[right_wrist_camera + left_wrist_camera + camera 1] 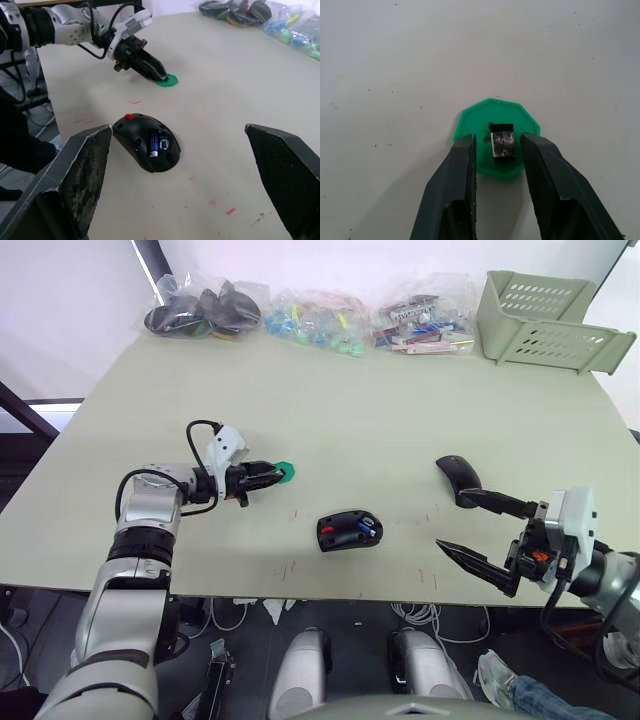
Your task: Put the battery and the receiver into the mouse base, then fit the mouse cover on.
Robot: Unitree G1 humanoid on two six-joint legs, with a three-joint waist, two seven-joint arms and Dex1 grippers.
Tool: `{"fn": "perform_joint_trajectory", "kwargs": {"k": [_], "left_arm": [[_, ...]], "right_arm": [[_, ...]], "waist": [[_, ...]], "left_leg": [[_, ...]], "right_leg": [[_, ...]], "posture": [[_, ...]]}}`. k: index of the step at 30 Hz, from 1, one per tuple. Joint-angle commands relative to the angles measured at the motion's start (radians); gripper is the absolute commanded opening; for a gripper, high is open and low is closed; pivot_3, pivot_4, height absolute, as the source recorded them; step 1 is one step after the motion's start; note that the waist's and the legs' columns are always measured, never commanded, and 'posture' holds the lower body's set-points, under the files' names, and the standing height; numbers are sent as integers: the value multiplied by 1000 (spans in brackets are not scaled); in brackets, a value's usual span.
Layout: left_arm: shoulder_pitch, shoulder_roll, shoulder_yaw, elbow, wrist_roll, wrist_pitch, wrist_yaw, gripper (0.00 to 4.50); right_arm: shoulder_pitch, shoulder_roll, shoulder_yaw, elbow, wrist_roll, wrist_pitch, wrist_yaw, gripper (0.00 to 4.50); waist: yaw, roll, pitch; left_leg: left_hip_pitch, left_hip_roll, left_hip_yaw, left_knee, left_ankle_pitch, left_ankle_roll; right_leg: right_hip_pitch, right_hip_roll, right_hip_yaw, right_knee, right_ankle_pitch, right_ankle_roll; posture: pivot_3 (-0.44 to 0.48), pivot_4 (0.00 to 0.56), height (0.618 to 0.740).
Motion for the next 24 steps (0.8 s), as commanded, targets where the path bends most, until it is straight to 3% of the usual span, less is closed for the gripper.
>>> {"fn": "perform_joint_trajectory", "kwargs": {"k": [1, 19, 22, 24], "left_arm": [[-16, 9, -3, 13, 11, -24, -4, 1511], [-4, 8, -4, 22, 20, -60, -9, 1511], [-3, 6, -4, 22, 21, -63, -9, 825], [-2, 5, -5, 21, 21, -65, -9, 825]], "right_arm": [[4, 3, -8, -30, 14, -7, -1, 4500], [11, 1, -9, -25, 15, -11, 8, 4500], [9, 0, -9, -23, 14, -12, 10, 4500], [8, -1, -9, -20, 14, -12, 12, 4500]], "waist": [[0, 0, 0], [0, 0, 0], [0, 0, 0], [0, 0, 0]], "left_leg": [[0, 0, 0, 0, 0, 0], [1, 0, 0, 1, 0, 0], [1, 0, 0, 1, 0, 0], [1, 0, 0, 1, 0, 0]], "right_leg": [[0, 0, 0, 0, 0, 0], [0, 0, 0, 2, 0, 0], [0, 0, 0, 3, 0, 0], [0, 0, 0, 3, 0, 0]], "posture": [[0, 150, 740], [0, 150, 740], [0, 150, 740], [0, 150, 740]]}}
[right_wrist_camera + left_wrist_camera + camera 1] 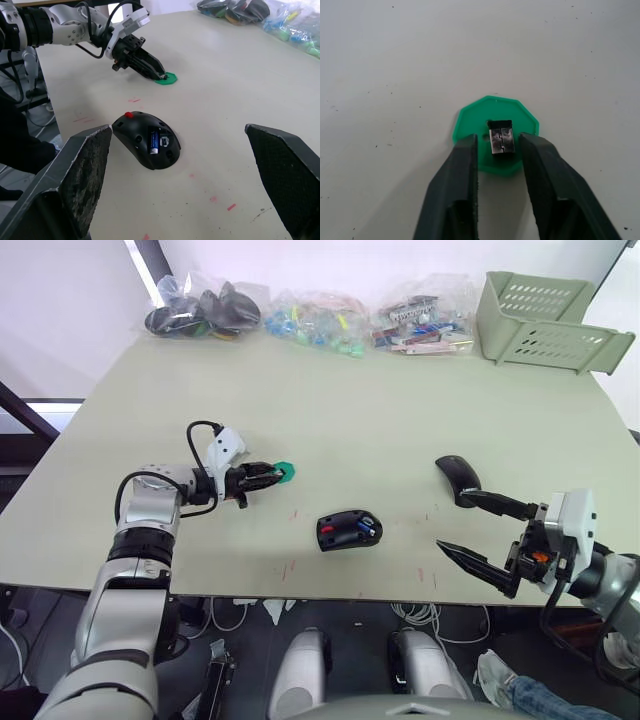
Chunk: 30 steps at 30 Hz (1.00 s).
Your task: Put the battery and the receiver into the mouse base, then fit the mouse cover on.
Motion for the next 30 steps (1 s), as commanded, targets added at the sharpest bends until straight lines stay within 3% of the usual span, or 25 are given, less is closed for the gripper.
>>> {"fn": "perform_joint_trajectory", "kwargs": {"k": [1, 13, 20, 24, 27, 30], "left_arm": [[-1, 5, -5, -2, 8, -17, -5, 825], [14, 12, 35, -86, -59, 27, -39, 825], [112, 43, 68, -498, -206, 293, -65, 825], [135, 66, 75, -653, -272, 407, -58, 825], [139, 78, 96, -625, -251, 381, -10, 825], [179, 106, 113, -583, -237, 346, 1, 825]], "right_arm": [[-3, -1, -9, -19, 13, -12, 9, 4500], [-41, 0, 12, -32, 31, 31, -29, 4500], [-282, -3, 92, -65, 194, 247, -209, 4500], [-473, -48, 175, -58, 154, 420, -347, 4500], [-554, -24, 235, 4, 161, 363, -210, 4500], [-544, 3, 226, 35, 169, 307, -121, 4500]], "waist": [[0, 0, 0], [-1, 0, 0], [-5, -1, 0], [-4, 0, 1], [-3, -1, 1], [-5, -1, 1]], "left_leg": [[0, 0, 0, 0, 0, 0], [0, 0, 0, 1, 0, 0], [1, 1, 0, 2, 0, 0], [1, 1, 0, 2, 0, 0], [1, 0, 1, 2, 0, 0], [1, 0, 0, 1, 0, 0]], "right_leg": [[0, 0, 0, 0, 0, 0], [0, 0, 0, 2, 0, 0], [-1, 0, 2, 5, 0, -4], [-2, 0, 2, 7, -1, -4], [-2, 0, 2, 6, -1, -4], [-2, 1, 2, 6, -1, -3]], "posture": [[0, 150, 740], [0, 150, 740], [0, 150, 740], [0, 150, 740], [0, 150, 740], [0, 150, 740]]}}
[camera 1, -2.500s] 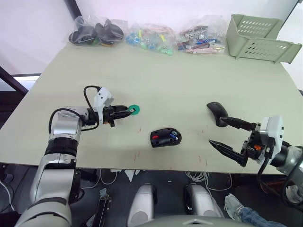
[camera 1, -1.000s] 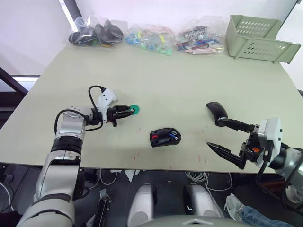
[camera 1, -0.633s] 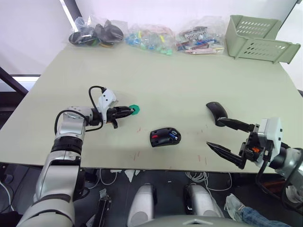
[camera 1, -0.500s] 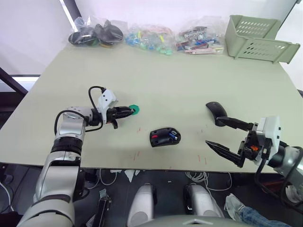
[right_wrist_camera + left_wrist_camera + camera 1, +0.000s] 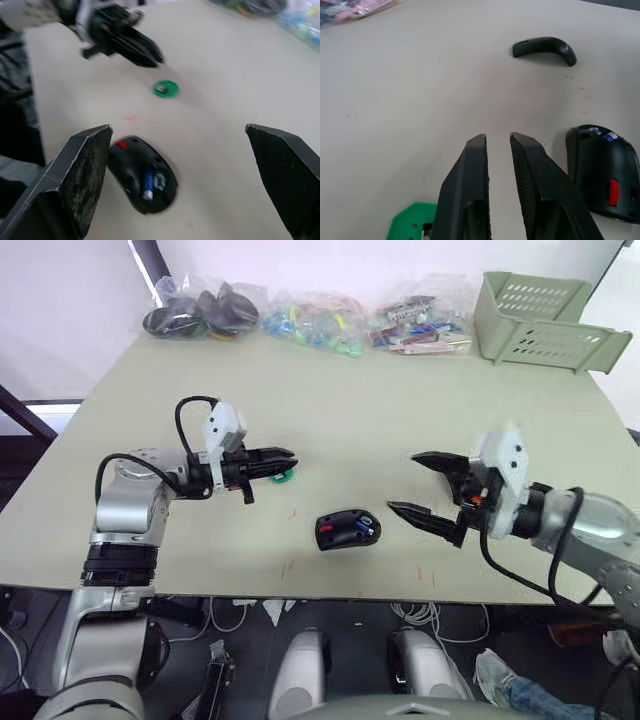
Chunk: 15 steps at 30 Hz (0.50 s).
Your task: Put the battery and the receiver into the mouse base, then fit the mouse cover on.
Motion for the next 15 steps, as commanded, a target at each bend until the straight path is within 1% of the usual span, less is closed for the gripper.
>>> {"fn": "perform_joint_trajectory", "kwargs": {"k": [1, 6, 9, 11, 15], "left_arm": [[20, 39, 50, 41, 8, -40, 18, 825], [-24, 58, 41, 194, 46, -111, 29, 825], [-61, 57, -3, 310, 114, -207, 38, 825], [-84, 49, -19, 366, 138, -250, 27, 825], [-148, 7, -52, 465, 164, -282, -2, 825]], "right_arm": [[13, 1, -21, 6, 4, -55, 69, 4500], [77, -10, -54, -10, -31, -113, 111, 4500], [190, -15, -106, -32, -52, -187, 167, 4500], [231, -24, -124, -36, -66, -209, 184, 4500], [367, -32, -236, -59, -46, -238, 197, 4500]], "waist": [[0, 0, 0], [6, 0, 0], [12, -1, 0], [8, -1, 0], [12, -2, 0]], "left_leg": [[0, 0, 0, 0, 0, 0], [-1, 0, -1, 0, 0, 0], [-1, 0, -1, 0, 0, 0], [-1, -1, 0, 0, 0, 0], [-1, -1, -1, 0, 0, 0]], "right_leg": [[0, 0, 0, 0, 0, 0], [0, 0, -1, 0, 0, 0], [0, -1, -2, 0, -1, 1], [0, -1, -1, -1, -1, 1], [1, -1, -2, 0, -1, 1]], "posture": [[0, 150, 740], [0, 150, 740], [0, 150, 740], [0, 150, 740], [0, 150, 740]]}}
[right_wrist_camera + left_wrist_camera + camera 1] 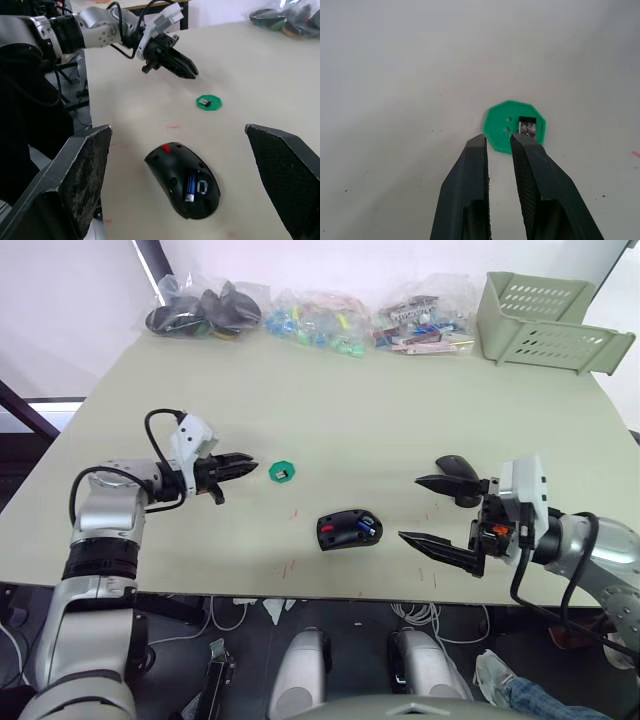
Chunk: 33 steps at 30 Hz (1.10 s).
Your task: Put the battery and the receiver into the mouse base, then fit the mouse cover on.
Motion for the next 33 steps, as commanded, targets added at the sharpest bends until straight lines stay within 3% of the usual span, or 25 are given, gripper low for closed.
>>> {"fn": "perform_joint_trajectory", "kwargs": {"k": [1, 8, 21, 33], "left_arm": [[-52, -16, -22, 57, 20, -38, -34, 825], [-114, -56, -59, 157, 70, -98, -67, 825], [-189, -72, -87, 286, 137, -177, -89, 825], [-188, -70, -86, 285, 138, -185, -101, 825]], "right_arm": [[97, -6, -123, -54, 26, -43, 14, 4500], [232, 3, -173, -105, 14, -77, 8, 4500], [344, 22, -191, -138, -26, -144, -10, 4500], [341, 17, -170, -140, -35, -149, -35, 4500]], "waist": [[-1, -1, 0], [-10, -1, 0], [-8, -1, 0], [-9, -1, 0]], "left_leg": [[0, 0, 0, 0, 0, 0], [1, 1, 0, 0, 0, 0], [0, 0, 0, 0, 0, 0], [1, 1, 0, 0, 0, 0]], "right_leg": [[0, 0, 0, 0, 0, 0], [0, 1, 0, 1, -1, 1], [0, 1, 1, 0, -1, 2], [0, 1, 1, 1, -1, 2]], "posture": [[0, 150, 740], [0, 150, 740], [0, 150, 740], [0, 150, 740]]}}
